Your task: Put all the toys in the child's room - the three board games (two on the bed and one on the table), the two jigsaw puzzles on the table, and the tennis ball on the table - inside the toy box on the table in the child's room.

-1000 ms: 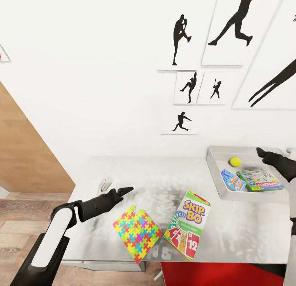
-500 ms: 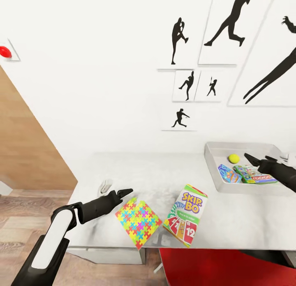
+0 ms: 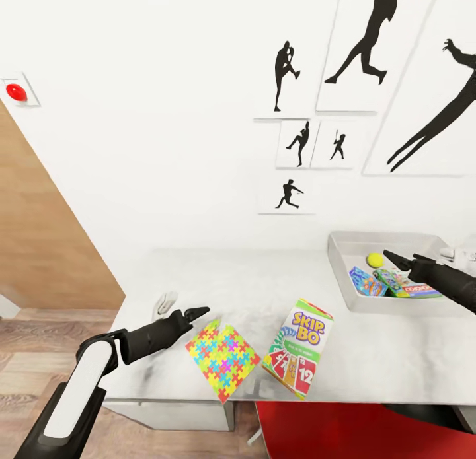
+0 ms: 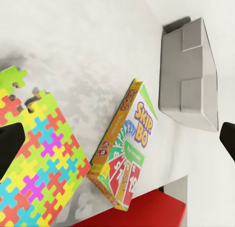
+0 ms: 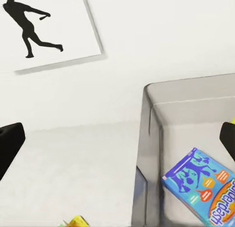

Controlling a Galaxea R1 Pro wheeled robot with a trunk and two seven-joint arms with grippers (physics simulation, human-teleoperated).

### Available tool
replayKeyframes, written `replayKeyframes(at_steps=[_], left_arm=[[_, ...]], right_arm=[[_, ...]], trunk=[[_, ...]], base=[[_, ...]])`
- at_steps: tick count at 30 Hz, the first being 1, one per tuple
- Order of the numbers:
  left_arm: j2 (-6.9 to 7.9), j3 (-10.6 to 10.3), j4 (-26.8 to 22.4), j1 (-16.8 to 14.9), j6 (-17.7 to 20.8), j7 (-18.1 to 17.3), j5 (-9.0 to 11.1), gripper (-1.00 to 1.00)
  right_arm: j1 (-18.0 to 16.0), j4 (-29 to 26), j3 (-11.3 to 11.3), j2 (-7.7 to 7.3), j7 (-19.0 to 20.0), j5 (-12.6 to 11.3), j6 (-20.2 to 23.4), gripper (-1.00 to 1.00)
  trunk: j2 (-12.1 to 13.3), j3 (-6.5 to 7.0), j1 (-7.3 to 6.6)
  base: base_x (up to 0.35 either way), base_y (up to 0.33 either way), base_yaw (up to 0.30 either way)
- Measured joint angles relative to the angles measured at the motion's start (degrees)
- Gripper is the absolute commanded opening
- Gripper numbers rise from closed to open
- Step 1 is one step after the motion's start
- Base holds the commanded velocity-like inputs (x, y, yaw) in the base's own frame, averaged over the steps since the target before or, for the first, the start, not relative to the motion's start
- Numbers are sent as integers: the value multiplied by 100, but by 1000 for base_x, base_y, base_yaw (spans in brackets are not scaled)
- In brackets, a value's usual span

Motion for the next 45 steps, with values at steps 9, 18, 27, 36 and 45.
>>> replayKeyframes(at_steps=[9, 18, 27, 36, 45], left_arm=[[21, 174, -26, 110, 5, -14, 6, 100], [41, 189, -37, 140, 6, -15, 5, 100], [442, 1280, -74, 781, -4, -387, 6, 100], [675, 2204, -51, 1347, -19, -645, -15, 100], [665, 2754, 33, 1570, -69, -646, -238, 100]], right_arm=[[-151, 12, 1296, 41, -21, 238, 1231, 100], [-265, 34, 2220, 349, -672, 593, 1529, 100], [-963, 2358, 3271, 985, -794, 654, 1541, 100], [-1768, 4446, 3382, 1124, -859, 646, 1544, 100], [-1933, 4973, 3367, 1297, -1205, 623, 1547, 100]], trunk=[[1, 84, 1], [1, 168, 1], [1, 251, 0], [0, 335, 0], [0, 419, 0]], base=[[-38, 100, 0], [-88, 272, 0], [-11, 89, 0], [0, 3, 0], [0, 0, 0]])
